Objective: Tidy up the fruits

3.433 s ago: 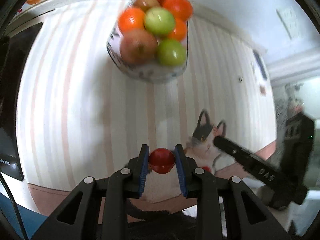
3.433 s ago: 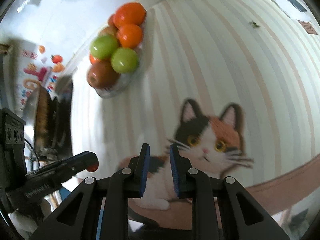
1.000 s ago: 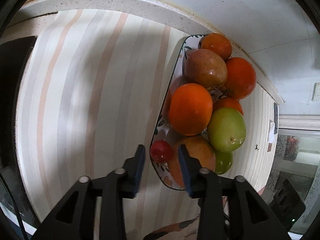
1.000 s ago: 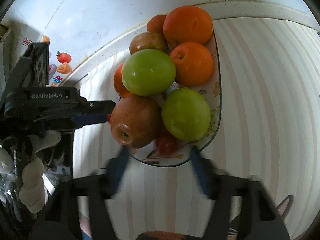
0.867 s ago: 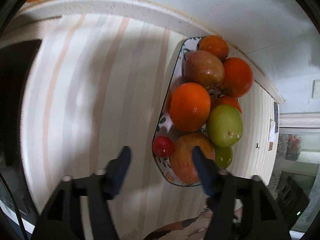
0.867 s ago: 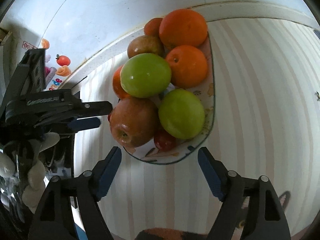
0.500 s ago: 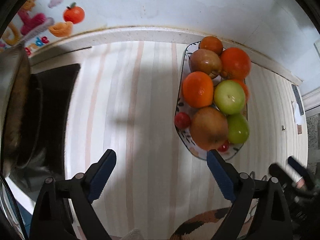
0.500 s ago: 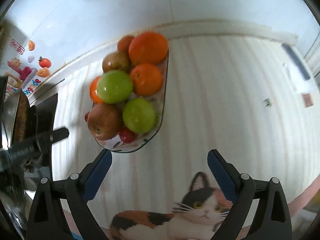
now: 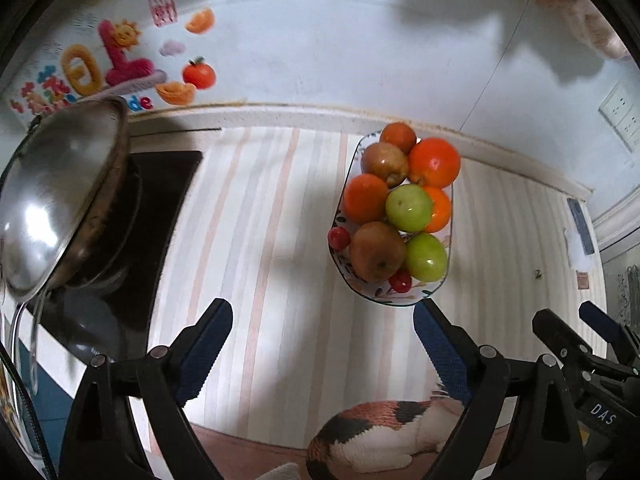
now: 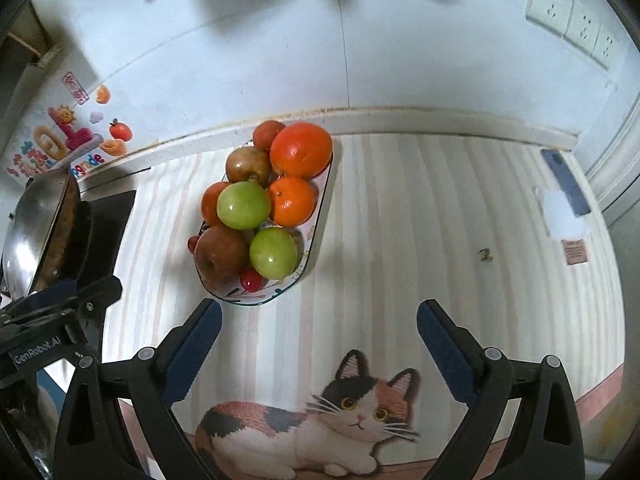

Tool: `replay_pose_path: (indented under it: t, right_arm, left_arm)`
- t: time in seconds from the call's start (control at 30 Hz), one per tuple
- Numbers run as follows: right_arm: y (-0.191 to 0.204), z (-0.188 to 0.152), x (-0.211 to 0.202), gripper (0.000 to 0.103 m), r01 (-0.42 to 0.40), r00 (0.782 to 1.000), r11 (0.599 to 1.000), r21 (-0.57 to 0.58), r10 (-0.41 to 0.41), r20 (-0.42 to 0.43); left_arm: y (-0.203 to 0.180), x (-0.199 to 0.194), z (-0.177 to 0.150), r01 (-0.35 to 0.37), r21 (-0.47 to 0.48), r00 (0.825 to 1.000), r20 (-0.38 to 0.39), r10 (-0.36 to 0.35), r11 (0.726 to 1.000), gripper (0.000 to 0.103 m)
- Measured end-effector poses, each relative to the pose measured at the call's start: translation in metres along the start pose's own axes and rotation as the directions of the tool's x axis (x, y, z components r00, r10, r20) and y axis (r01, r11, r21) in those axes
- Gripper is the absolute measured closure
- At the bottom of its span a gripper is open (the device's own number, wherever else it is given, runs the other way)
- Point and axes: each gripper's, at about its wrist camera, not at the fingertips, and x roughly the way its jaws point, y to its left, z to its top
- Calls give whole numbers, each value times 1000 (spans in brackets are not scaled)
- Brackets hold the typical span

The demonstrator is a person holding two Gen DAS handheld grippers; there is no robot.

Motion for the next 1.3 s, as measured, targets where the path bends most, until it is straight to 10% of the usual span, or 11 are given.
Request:
replay_pose_path:
  t: [0.77,1.3]
  right_arm:
    - [44,-150,-239,3,40,960,999,-1,-38,278]
    - [53,-219,-315,3,25,938,1000,-9,-20,345]
  left_arm:
    - [12,-208,-143,16,127,959,279,-51,992,10]
    - [20,-256,-198,34,122,940,332,-74,992,10]
